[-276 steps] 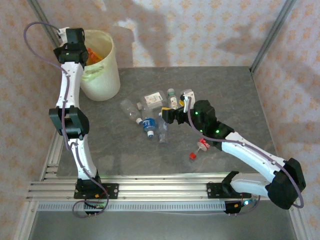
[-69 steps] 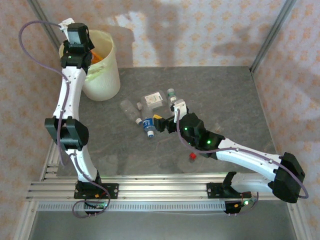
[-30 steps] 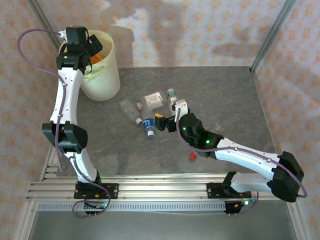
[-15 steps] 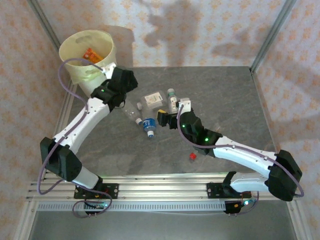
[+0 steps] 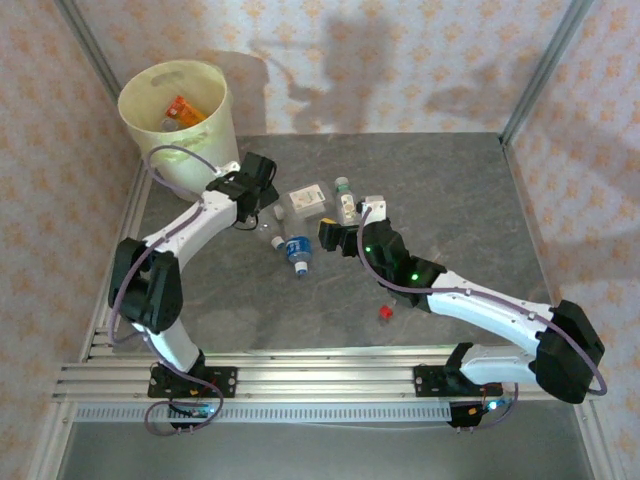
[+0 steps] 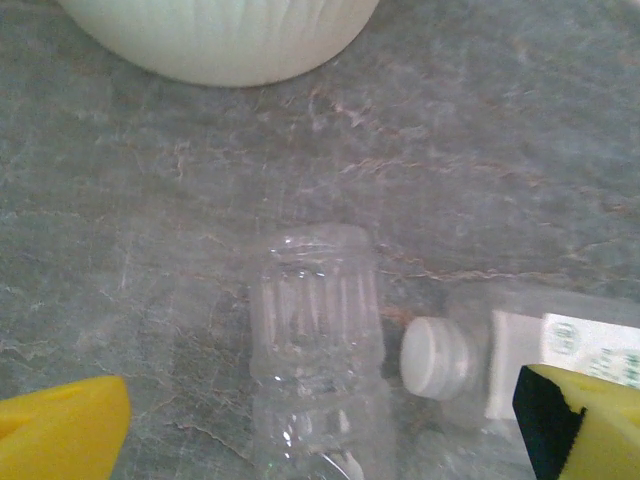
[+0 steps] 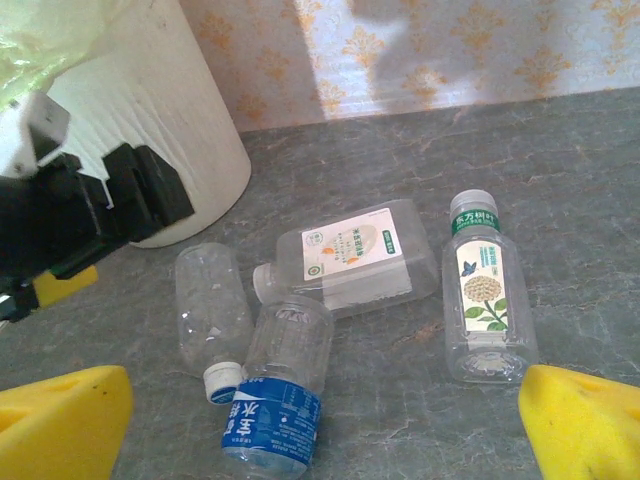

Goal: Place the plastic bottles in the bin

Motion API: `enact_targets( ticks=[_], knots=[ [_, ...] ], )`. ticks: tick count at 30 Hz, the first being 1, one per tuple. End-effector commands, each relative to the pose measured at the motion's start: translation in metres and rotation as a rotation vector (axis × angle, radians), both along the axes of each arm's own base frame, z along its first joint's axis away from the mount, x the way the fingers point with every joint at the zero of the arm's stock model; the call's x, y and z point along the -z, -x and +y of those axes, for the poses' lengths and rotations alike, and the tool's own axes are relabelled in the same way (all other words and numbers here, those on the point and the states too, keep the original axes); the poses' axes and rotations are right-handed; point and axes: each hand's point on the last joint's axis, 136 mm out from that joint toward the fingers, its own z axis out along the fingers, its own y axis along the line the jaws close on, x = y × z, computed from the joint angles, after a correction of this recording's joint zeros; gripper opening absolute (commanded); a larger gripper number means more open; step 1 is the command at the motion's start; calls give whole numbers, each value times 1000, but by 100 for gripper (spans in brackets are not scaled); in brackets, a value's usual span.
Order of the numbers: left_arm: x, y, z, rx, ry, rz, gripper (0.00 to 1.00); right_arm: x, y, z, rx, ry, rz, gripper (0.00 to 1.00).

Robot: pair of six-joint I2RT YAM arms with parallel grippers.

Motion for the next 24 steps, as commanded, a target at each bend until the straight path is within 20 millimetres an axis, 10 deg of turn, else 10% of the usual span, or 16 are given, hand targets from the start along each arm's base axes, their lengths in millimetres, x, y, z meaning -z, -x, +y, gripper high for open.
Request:
enact_targets(
  ticks=[1,24],
  knots=[
    [19,-2,2,-33,54,48,100,-8,-2,-2,15,-17,-3,99],
    [116,-5,-2,-12,120,214,89,1,-1,-2,4,17,20,99]
  ],
)
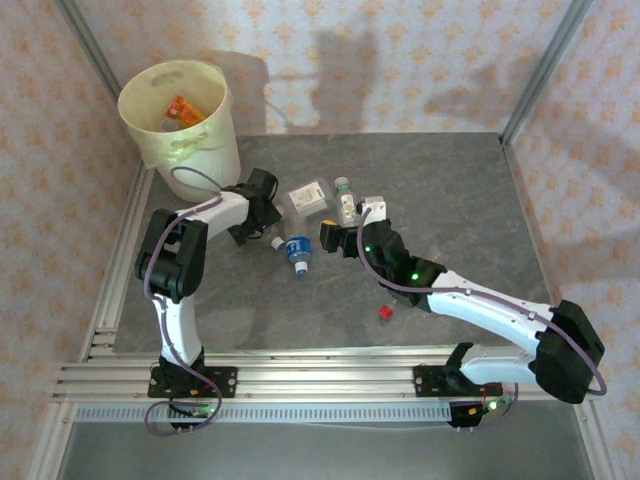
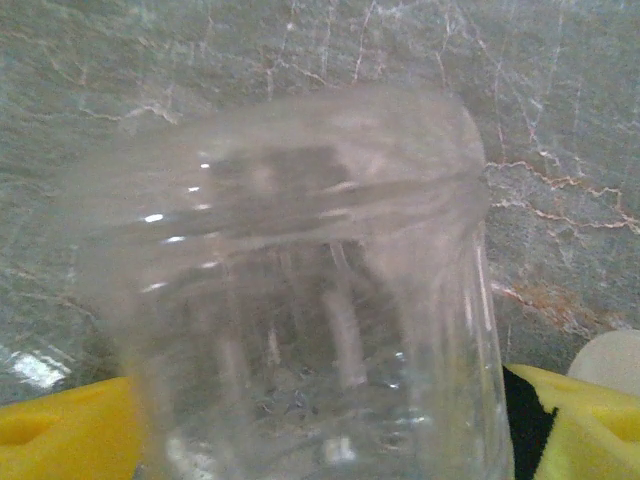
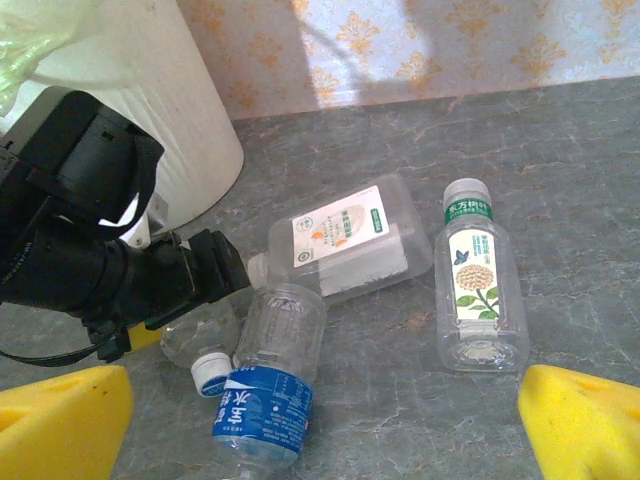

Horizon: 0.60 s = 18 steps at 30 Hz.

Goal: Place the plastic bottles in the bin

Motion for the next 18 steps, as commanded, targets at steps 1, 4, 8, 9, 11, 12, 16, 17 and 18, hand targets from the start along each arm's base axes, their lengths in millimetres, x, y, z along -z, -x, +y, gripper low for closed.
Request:
enact_targets(
  ticks=[1,4,8,9,11,12,16,17,18],
  knots=[
    [10,-5,5,1,8,0,88,-5,-2,-1,5,-1,3,99],
    [13,-9,6,12,-2,9,86,-3,-2,-1,6,3,5,99],
    [14,-12,7,21,-10,-8,81,-4,-2,-1,5,3,5,99],
    [12,-13,7,26,-12,-13,79,-3,-2,-1,6,4,5,99],
    [9,-15,7,36,-14,-28,74,-3,-2,-1,6,6,5,99],
    [7,-16,6,45,-13,-38,73,-2,-3,-1,7,9,6,99],
    [-4,-18,5,72,-14,-78,72,-1,-3,1,2,12,10,99],
    [-8,-17,6,78,-17,-89,71,-2,-4,2,1,9,10,99],
    [-11,-17,6,85,-20,-99,70,-1,-4,3,0,11,12,99]
  ],
)
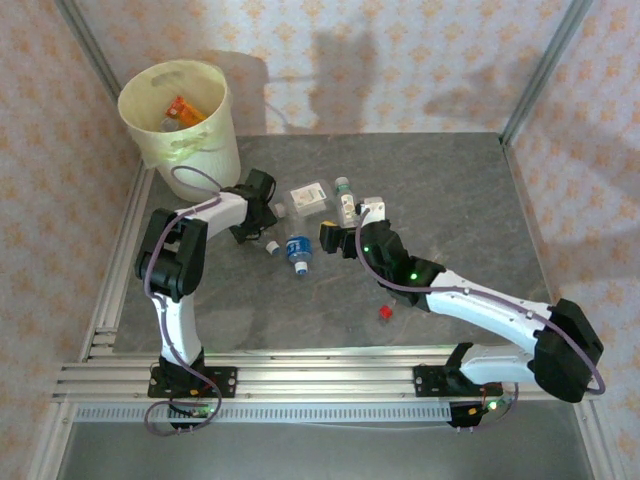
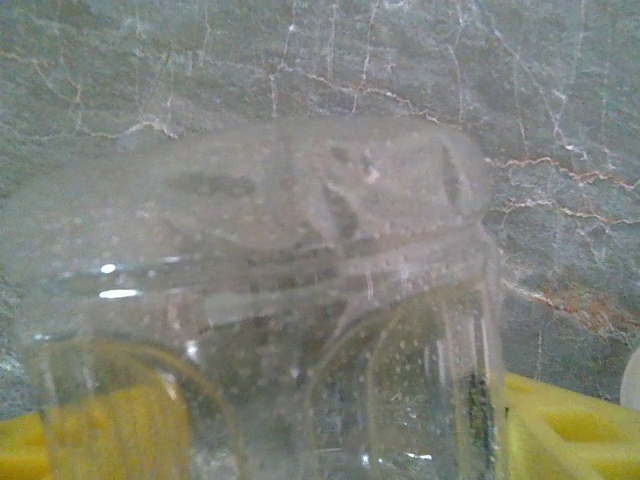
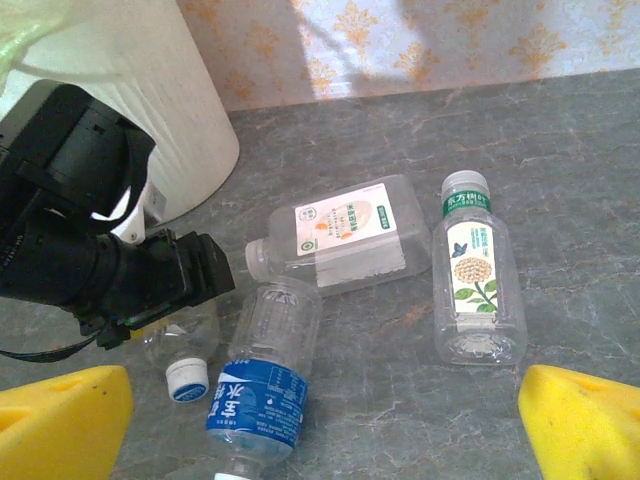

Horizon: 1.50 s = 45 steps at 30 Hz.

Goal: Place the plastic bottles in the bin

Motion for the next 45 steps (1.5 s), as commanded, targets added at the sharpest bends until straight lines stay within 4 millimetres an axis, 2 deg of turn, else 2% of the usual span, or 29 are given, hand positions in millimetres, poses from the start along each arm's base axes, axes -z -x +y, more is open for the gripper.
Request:
enact_targets(
  ticks=[1,3,9,14,20,26,31,41,45],
  knots=[
    [-16,-17,2,34,2,-110,69,-7,-4,3,-1,-4,0,99],
    [-28,-17,2,52,2,-146,66,-7,-4,4,-4,-6,3,99],
    [-48,-13,2,101,-11,-195,56,-5,-6,9,-16,-4,11,99],
    [-74,-15,-5,153,-13,-271,55,-6,-7,12,-19,-9,12,99],
    [-116,-19,-15,222,-12,-393,55,-6,-7,13,-21,-12,14,99],
    [-178,-21,-21,297,-44,-551,55,-8,-8,14,-22,-15,13,99],
    [-249,-22,-14,328,-120,-703,55,-10,-8,14,-19,-19,9,99],
    [-375,-30,20,234,-285,-957,55,-12,-9,15,-19,-24,5,99],
    [-412,-37,35,203,-349,-1011,55,-12,-9,14,-18,-20,2,99]
  ],
)
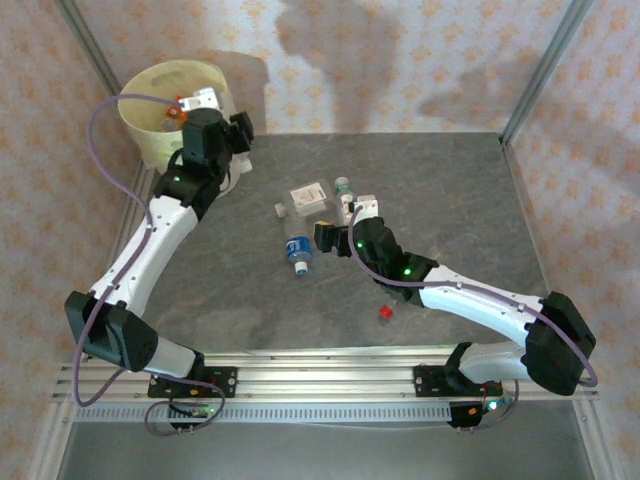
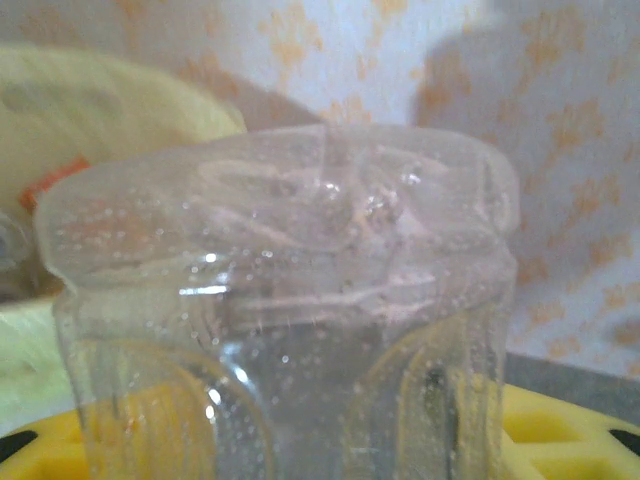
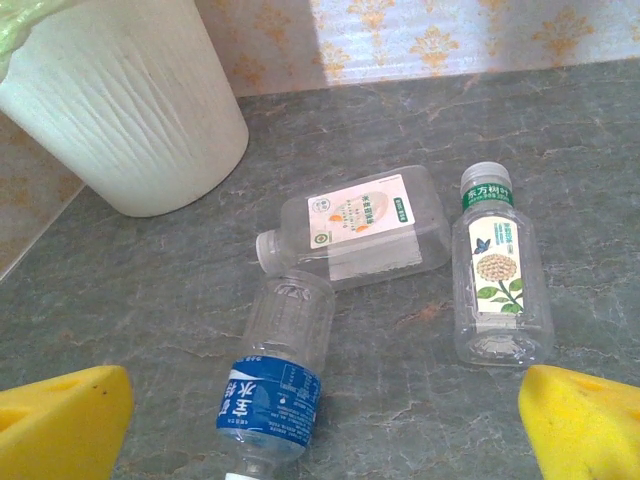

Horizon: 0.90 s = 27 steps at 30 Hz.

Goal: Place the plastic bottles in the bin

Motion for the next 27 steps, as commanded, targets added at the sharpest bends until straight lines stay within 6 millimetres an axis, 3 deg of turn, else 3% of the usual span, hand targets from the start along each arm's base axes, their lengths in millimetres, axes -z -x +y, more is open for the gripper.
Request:
enact_targets(
  ticks=[1,8,15,22,23,27],
  knots=[
    [-51,-4,21,-73,-69,-113,54,-14,-5,2,8,-25,-17,99],
    [-75,-29,45,-151,-161,-126,54,-15,-5,3,3,-25,-18,99],
    [-93,-55,89,-257,-228,-166,54,-15,-4,0,12,-12,-18,99],
    [-73,-95,125,-294,-227,-72,56,-12,-4,-3,22,-5,-14,99],
    [-57,-106,130,-308,-234,-37,56,-12,-4,-4,27,-4,-15,99],
    [-41,-122,148,-346,-237,10,58,-13,-3,-8,33,5,-16,99]
  ],
)
